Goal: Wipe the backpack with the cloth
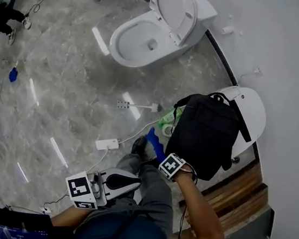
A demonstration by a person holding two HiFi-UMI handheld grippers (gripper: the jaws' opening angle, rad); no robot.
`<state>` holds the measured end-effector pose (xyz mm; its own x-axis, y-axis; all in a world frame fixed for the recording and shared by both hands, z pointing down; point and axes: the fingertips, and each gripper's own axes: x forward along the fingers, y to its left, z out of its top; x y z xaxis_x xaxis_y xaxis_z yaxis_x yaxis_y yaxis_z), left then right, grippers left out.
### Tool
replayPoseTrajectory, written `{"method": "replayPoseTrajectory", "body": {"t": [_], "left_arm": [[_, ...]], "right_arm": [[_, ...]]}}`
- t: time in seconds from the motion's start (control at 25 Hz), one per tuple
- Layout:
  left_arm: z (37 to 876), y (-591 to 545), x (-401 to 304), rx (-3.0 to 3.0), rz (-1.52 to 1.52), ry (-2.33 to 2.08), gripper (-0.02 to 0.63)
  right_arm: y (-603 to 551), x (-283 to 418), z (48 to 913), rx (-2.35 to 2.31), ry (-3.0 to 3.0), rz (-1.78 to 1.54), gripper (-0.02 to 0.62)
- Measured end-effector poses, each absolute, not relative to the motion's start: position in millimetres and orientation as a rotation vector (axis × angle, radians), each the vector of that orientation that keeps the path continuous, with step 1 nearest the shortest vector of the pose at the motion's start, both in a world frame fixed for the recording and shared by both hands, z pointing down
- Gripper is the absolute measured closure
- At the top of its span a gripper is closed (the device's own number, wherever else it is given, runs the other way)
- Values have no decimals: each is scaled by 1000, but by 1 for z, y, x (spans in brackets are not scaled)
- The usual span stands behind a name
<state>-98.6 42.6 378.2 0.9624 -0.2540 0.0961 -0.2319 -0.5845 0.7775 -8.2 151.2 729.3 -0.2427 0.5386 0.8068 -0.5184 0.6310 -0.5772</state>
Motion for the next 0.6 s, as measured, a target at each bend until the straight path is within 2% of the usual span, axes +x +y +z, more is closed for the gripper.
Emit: {"method": "replayPoseTrajectory", "body": {"t": [0.08, 0.28, 0.44, 0.6], "left_arm": [[379, 42, -101, 2211, -36, -350, 601], [386, 42, -102, 2195, -31, -367, 601], [384, 40, -95, 2198, -29, -349, 601], [384, 38, -91, 2197, -22, -339, 601]], "right_arm": [[135, 17, 715, 87, -1551, 993, 575], [-1, 88, 691, 585, -1721, 818, 575], [-107, 143, 670, 896, -1654, 532, 575], [-136, 131, 694, 862, -1613, 244, 575]]}}
